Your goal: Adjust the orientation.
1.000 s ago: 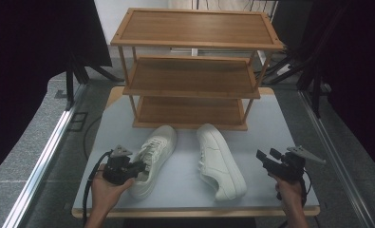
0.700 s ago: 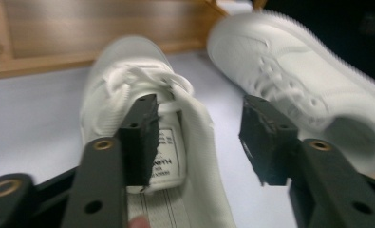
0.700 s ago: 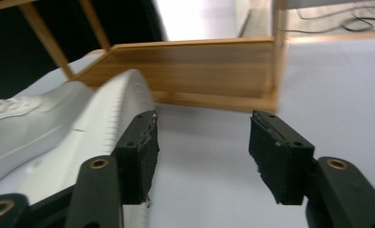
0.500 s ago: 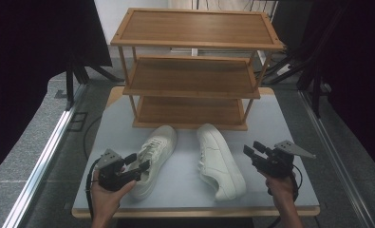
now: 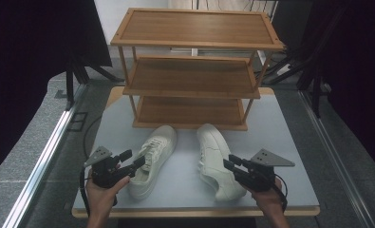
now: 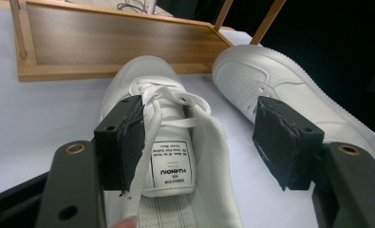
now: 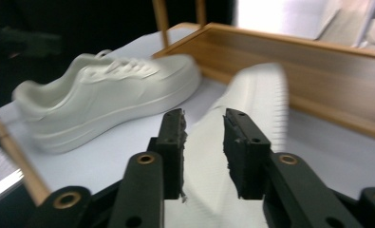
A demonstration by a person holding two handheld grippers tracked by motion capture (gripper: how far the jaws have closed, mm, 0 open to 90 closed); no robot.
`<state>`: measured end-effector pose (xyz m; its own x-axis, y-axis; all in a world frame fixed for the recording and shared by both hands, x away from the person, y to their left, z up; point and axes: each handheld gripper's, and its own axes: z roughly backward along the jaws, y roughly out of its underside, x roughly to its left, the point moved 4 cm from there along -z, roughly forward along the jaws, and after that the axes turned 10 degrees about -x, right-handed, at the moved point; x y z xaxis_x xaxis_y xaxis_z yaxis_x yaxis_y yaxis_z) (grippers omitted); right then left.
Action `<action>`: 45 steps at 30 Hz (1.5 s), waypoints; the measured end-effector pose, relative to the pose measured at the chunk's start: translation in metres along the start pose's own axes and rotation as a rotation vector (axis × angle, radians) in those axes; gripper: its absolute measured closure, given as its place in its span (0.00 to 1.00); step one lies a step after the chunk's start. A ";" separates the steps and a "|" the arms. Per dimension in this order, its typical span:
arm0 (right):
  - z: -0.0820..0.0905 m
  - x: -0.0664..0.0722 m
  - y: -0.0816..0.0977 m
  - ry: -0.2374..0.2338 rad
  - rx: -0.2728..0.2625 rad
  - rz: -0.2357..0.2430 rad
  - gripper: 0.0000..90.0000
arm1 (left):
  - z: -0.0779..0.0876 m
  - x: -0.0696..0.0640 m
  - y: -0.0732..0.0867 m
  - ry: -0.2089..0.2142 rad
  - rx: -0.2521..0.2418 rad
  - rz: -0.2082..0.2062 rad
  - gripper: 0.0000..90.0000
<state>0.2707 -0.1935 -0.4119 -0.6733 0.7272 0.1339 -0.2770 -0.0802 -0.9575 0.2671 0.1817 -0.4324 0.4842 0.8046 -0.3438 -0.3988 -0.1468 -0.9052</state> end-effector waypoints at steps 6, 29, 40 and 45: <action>-0.015 0.023 0.016 -0.065 0.102 0.036 0.91 | -0.005 0.001 0.000 0.001 0.013 0.008 0.39; -0.014 0.005 0.033 -0.099 0.188 -0.001 1.00 | 0.000 0.000 -0.004 0.014 0.007 0.036 0.40; -0.003 -0.010 0.025 -0.048 0.155 -0.017 1.00 | 0.003 0.002 -0.004 0.007 0.007 0.040 0.40; 0.006 -0.023 0.022 -0.004 0.128 -0.029 1.00 | 0.001 0.002 -0.003 0.009 0.011 0.042 0.40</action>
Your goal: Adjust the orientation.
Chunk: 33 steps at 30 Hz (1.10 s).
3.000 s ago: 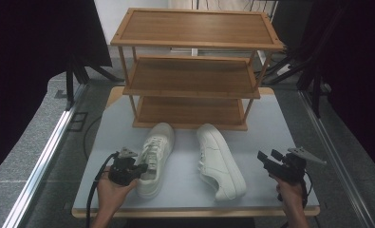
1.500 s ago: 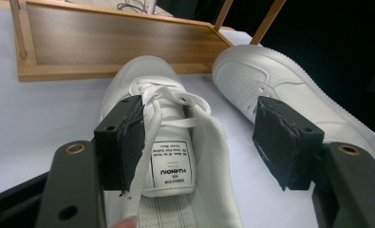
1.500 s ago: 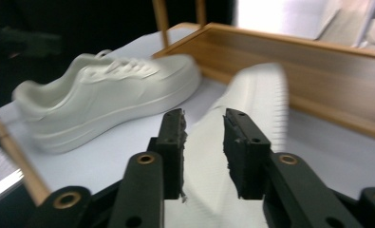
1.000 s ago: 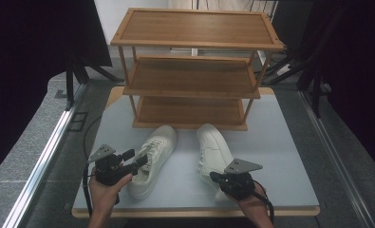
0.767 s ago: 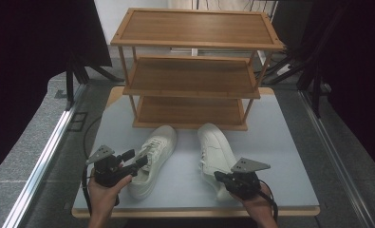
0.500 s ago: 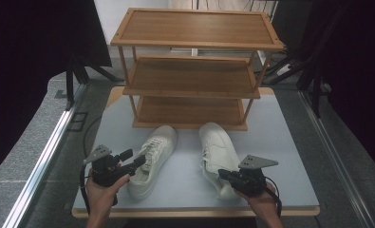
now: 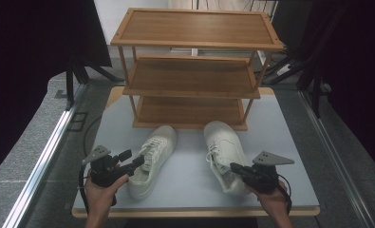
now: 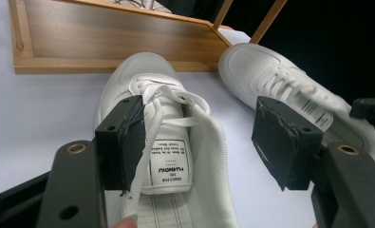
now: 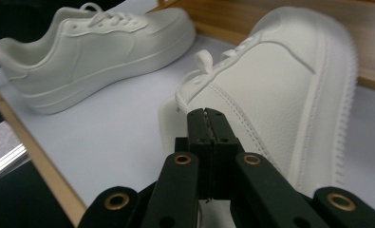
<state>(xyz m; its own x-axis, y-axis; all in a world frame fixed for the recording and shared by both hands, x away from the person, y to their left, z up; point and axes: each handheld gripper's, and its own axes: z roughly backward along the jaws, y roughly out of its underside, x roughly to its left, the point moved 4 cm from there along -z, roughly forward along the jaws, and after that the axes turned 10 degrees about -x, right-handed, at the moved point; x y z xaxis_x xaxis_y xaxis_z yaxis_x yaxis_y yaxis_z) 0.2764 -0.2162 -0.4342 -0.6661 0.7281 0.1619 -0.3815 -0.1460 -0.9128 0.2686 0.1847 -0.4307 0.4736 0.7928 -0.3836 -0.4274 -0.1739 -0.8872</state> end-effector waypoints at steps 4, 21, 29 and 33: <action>0.011 -0.022 0.001 0.062 -0.027 -0.031 1.00 | -0.001 -0.001 0.001 0.004 0.005 -0.002 0.40; 0.014 -0.025 0.004 0.055 -0.015 -0.025 1.00 | -0.001 -0.003 -0.001 0.015 0.002 -0.006 0.40; -0.005 0.002 0.021 0.032 0.093 0.037 1.00 | 0.003 0.003 -0.003 0.006 -0.008 0.003 0.40; 0.007 -0.008 0.024 0.103 0.079 0.054 1.00 | 0.005 0.007 -0.003 0.000 -0.012 0.015 0.40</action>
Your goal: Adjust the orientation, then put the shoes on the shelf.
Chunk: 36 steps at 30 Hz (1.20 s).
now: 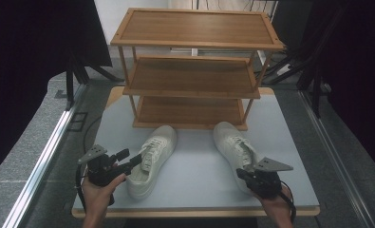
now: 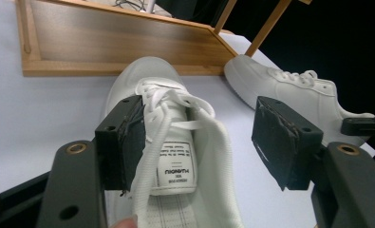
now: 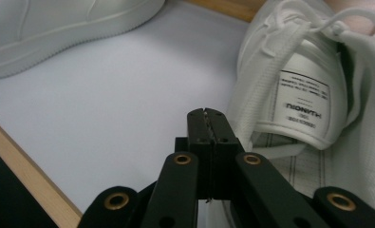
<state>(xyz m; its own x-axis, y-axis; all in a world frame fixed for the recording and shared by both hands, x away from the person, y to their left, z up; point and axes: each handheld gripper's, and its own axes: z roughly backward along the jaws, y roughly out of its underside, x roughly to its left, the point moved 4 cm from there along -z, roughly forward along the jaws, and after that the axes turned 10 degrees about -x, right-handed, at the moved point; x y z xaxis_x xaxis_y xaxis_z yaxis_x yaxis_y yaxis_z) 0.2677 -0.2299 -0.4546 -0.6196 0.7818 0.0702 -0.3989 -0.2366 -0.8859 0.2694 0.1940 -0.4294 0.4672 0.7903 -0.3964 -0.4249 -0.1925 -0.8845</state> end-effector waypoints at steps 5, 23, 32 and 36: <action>0.012 -0.012 0.008 -0.002 -0.016 -0.034 1.00 | 0.001 0.007 0.004 -0.010 0.003 0.018 0.40; 0.024 -0.023 -0.012 -0.016 -0.174 -0.006 0.55 | 0.009 0.009 0.008 -0.044 0.013 0.006 0.40; 0.026 -0.054 -0.029 0.018 -0.228 0.023 0.47 | 0.001 0.014 0.004 -0.057 0.043 -0.023 0.40; 0.021 -0.073 -0.033 0.022 -0.200 0.013 0.47 | -0.008 0.013 0.002 -0.058 0.061 -0.048 0.40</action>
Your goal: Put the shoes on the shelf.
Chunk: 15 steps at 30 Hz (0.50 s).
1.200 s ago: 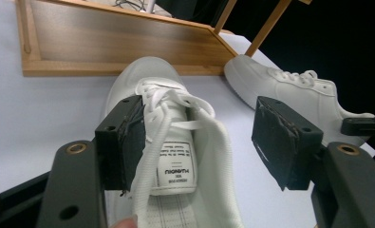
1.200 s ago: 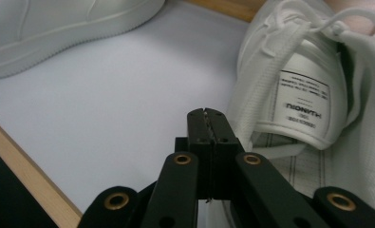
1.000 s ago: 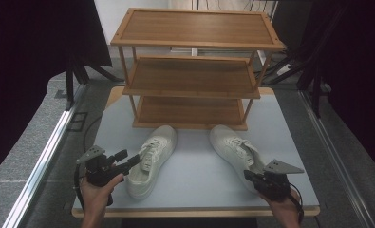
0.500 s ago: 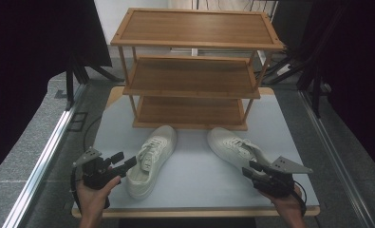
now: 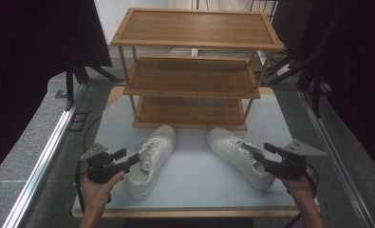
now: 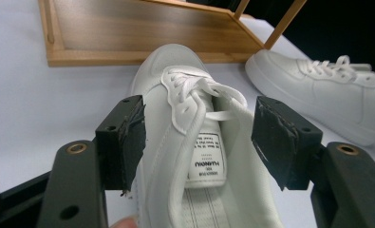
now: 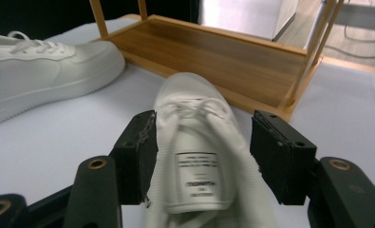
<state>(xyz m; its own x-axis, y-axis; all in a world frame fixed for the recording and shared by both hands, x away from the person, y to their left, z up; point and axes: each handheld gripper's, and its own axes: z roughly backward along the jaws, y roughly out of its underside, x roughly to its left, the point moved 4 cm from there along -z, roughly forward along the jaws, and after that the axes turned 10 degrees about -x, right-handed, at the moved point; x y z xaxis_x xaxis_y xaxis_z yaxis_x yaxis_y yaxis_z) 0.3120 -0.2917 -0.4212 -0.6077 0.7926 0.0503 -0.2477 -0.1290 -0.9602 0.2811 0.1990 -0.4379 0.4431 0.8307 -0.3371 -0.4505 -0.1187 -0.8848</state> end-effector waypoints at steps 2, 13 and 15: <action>-0.005 -0.008 0.000 -0.014 0.021 0.004 0.47 | -0.004 0.001 0.000 -0.017 0.006 -0.022 0.40; -0.041 -0.022 0.009 -0.112 0.141 0.067 0.48 | -0.033 0.010 0.012 -0.046 0.094 -0.058 0.42; -0.046 -0.025 0.011 -0.113 0.159 0.064 0.49 | -0.040 0.012 0.014 -0.064 0.116 -0.077 0.43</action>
<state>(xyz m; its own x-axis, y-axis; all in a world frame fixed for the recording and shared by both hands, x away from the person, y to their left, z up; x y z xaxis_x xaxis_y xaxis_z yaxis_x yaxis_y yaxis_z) 0.3592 -0.2860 -0.4457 -0.7046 0.7090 0.0299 -0.3164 -0.2762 -0.9075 0.3109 0.1858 -0.4676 0.4311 0.8682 -0.2457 -0.5057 0.0070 -0.8627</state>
